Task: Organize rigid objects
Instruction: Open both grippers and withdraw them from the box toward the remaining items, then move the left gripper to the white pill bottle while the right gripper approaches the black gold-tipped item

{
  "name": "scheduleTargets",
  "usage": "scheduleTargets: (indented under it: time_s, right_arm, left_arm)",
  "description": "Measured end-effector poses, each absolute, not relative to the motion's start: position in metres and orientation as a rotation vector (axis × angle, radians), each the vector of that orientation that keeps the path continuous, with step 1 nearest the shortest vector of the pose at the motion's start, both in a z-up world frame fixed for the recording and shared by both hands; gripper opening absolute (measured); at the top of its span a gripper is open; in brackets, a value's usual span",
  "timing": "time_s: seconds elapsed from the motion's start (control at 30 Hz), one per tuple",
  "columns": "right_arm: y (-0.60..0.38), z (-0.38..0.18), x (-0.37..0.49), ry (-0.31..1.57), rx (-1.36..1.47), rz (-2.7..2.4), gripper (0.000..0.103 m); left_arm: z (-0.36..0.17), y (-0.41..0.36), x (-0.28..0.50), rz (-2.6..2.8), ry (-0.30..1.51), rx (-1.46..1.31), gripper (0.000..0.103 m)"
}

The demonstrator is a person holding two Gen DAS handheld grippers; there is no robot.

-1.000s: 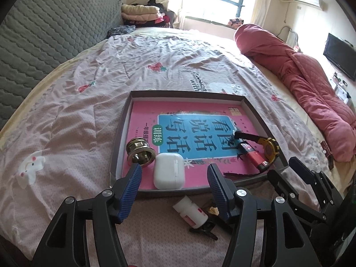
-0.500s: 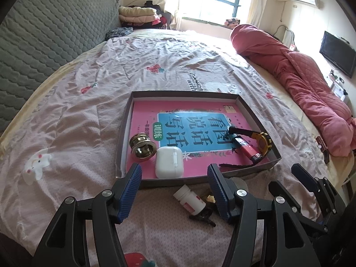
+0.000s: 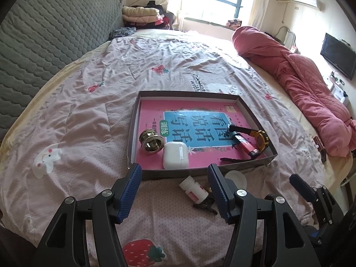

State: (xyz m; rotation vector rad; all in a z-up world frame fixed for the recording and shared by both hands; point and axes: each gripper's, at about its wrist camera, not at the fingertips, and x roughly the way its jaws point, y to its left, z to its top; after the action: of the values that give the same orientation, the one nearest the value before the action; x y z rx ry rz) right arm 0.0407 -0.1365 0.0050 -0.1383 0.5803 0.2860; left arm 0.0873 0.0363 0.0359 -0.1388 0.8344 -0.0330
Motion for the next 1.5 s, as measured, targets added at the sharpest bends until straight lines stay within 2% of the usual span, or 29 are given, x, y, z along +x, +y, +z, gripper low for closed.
scheduleTargets:
  time_s: [0.4, 1.5]
  right_arm:
    - [-0.131, 0.006, 0.024, 0.59, -0.17, 0.288, 0.057]
    - [-0.128, -0.021, 0.04, 0.729, -0.158, 0.326, 0.057]
  left_arm:
    - [0.037, 0.033, 0.078, -0.042, 0.856, -0.129, 0.063]
    - [-0.018, 0.038, 0.09, -0.032, 1.007, -0.147, 0.063]
